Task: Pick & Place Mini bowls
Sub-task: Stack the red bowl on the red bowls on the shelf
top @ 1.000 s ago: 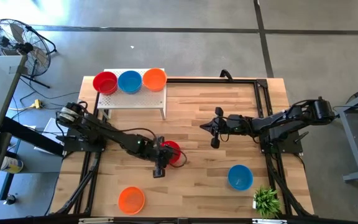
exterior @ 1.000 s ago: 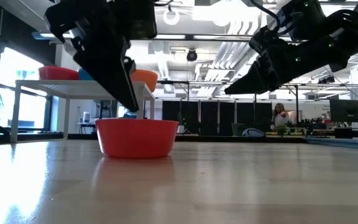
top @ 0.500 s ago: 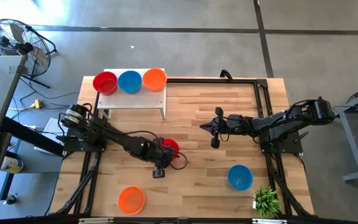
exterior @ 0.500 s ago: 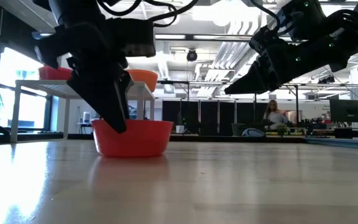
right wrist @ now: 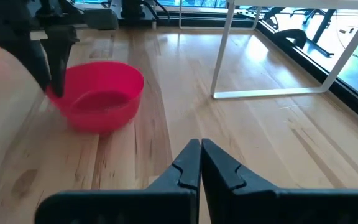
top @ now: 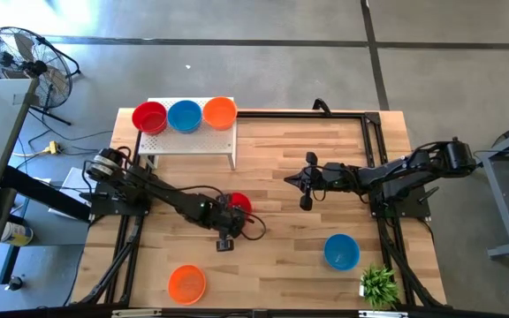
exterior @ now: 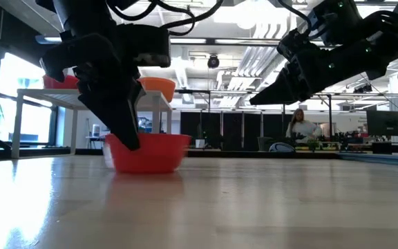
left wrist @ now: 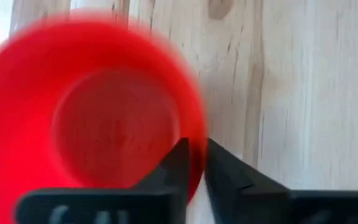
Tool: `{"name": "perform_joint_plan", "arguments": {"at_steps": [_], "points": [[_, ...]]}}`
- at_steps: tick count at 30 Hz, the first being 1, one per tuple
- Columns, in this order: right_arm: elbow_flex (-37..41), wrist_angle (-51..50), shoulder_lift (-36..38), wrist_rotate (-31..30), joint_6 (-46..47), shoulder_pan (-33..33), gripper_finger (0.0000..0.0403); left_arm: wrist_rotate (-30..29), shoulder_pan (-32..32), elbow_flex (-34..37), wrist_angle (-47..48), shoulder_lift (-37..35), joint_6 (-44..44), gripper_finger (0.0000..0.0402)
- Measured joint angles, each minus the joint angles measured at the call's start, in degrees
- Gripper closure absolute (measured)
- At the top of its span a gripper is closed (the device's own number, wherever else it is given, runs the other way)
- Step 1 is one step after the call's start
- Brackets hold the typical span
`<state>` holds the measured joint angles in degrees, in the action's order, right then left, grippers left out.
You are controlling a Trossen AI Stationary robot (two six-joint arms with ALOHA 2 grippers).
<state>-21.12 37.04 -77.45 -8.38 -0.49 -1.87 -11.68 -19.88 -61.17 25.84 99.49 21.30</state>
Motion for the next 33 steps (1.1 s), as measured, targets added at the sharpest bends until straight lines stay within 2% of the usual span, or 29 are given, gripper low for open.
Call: {"name": "perform_joint_plan", "arguments": {"at_steps": [3,8,18,24,30,33], "points": [[0.00,-0.03,0.00,0.00,0.00,0.00,0.0402,-1.12,0.00,-0.34,1.55,-1.61,0.36,0.0394],[-0.02,-0.35,0.00,0.00,0.00,0.00,0.0402,-5.35,0.00,-4.76,9.62,-3.68,1.09,0.0395],[-0.02,-0.51,0.00,0.01,0.00,0.00,0.0402,-10.18,1.46,-15.69,24.99,-13.36,1.37,0.0398],[-0.02,-0.34,0.00,0.02,0.02,0.00,0.0402,-11.37,7.22,-22.11,31.19,-18.53,1.33,0.0398],[-0.02,-0.12,0.00,0.27,0.02,0.01,0.0402,-16.72,15.43,-31.51,44.84,-20.46,1.39,0.0399],[-0.02,-0.07,0.00,0.26,0.02,0.00,0.0401,-17.40,21.02,-36.49,50.18,-20.51,1.49,0.0399]]}}
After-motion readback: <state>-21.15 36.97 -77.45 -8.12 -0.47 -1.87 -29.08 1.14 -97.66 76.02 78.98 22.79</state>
